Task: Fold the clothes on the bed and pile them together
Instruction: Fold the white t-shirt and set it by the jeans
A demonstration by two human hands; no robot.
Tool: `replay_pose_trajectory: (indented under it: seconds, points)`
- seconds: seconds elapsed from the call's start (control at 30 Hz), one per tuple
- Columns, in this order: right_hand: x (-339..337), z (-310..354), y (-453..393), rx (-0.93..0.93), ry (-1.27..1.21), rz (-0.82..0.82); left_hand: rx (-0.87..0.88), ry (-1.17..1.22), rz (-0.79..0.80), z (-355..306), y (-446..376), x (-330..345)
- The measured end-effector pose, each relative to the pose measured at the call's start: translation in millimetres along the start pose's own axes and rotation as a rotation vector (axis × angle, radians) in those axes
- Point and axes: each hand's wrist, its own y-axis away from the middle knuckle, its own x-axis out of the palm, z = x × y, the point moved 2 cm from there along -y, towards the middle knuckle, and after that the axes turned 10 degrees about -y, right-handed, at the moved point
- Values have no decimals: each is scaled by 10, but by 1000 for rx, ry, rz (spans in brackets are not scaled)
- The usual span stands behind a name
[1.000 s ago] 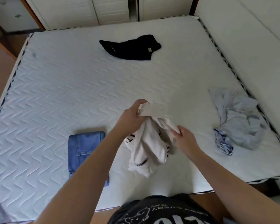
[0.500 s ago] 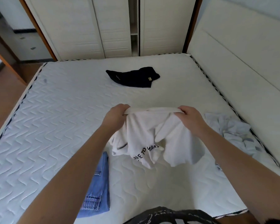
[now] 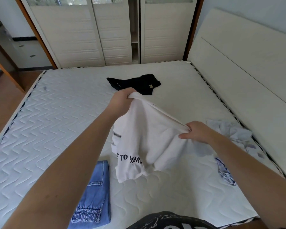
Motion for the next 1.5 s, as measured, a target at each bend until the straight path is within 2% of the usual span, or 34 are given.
replay_pose_trajectory:
  seconds: [0.1,0.23,0.33,0.43,0.5,0.63,0.7,0.8,0.87,0.9,1.03,1.13,1.2,1.27,1.37,1.43,1.5]
  points:
    - [62,-71,45,79,-198,-70,-61,-5,-13,101,-19,91]
    - [187,111,71,134,-782,-35,-142,-113,-36,340,48,256]
    - [277,328,49,157,-1138,-47,-137,-150,-31,417,202,415]
    - [356,545,-1,175,-1360,-40,-62,-107,-52,284,507,628]
    - [383,684,-27,220,-1511,-58,-51,54,26,159,760,801]
    - [354,839,-57,201,-1714,-40,-50,334,351,1,1194,1083]
    - [304,881,-71,180,-1783,-31,-102,414,311,-31,1235,1163]
    - [192,941,-99,139,-1892,-62,-234,509,87,-56,1078,1144]
    - [91,954,-112,125,-1891,-99,-241,592,13,-57,941,1026]
    - [50,945,-118,131,-1873,-114,-194,560,0,-73,869,924]
    - [-26,851,-134,220,-1699,-88,21,187,4,-269,520,496]
    - [-26,784,-141,264,-1327,-46,143,26,31,-424,312,317]
    - [-18,760,-140,246,-997,-100,185,-18,67,-455,239,271]
    - [-18,750,-111,104,-734,-192,188,-40,95,-454,217,262]
    - [60,792,4,-252,-532,-90,155,-83,152,-400,227,309]
    - [111,819,59,-344,-474,-73,127,-92,219,-350,267,372]
    - [128,833,65,-375,-388,-155,113,-80,252,-311,310,453]
